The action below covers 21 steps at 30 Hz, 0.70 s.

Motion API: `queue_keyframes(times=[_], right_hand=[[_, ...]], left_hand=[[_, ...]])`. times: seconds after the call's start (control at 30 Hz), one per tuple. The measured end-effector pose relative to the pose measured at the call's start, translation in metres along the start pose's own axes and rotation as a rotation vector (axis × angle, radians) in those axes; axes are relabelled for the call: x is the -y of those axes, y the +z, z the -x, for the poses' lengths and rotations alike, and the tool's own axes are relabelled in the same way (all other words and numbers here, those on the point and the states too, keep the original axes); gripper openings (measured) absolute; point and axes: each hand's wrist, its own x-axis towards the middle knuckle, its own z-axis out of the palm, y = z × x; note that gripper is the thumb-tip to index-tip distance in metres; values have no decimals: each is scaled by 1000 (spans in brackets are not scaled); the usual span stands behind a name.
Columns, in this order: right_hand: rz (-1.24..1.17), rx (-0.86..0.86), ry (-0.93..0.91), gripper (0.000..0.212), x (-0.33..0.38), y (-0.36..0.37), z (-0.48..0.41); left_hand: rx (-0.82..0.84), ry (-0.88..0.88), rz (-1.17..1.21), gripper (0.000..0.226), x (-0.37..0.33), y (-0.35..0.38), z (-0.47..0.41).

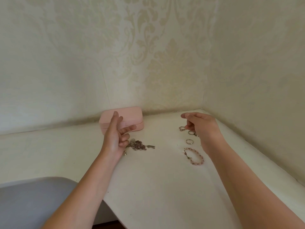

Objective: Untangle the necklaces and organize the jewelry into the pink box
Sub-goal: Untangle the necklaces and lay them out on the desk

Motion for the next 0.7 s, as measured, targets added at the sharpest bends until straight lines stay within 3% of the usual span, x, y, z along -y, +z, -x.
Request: queue_keyframes(times=[0.1,0.2,0.27,0.4,0.53,0.7], right_hand=[[136,76,-29,17,-5,13,8],[514,206,-244,14,-18,37,20],[707,407,-424,26,-29,54,28],[830,751,-509,45,-45,75,39],[1071,783,-514,50,-57,76,35],[1101,833,-473,51,-51,57,40]], left_hand=[[24,-5,-70,46,2,1,-1],[44,7,-114,48,4,1,0],[61,23,-145,47,5,2,3],[72,32,-175,44,5,-3,8],[27,65,-176,38,3,-21,13],[-47,87,-171,36,-10,-52,15]])
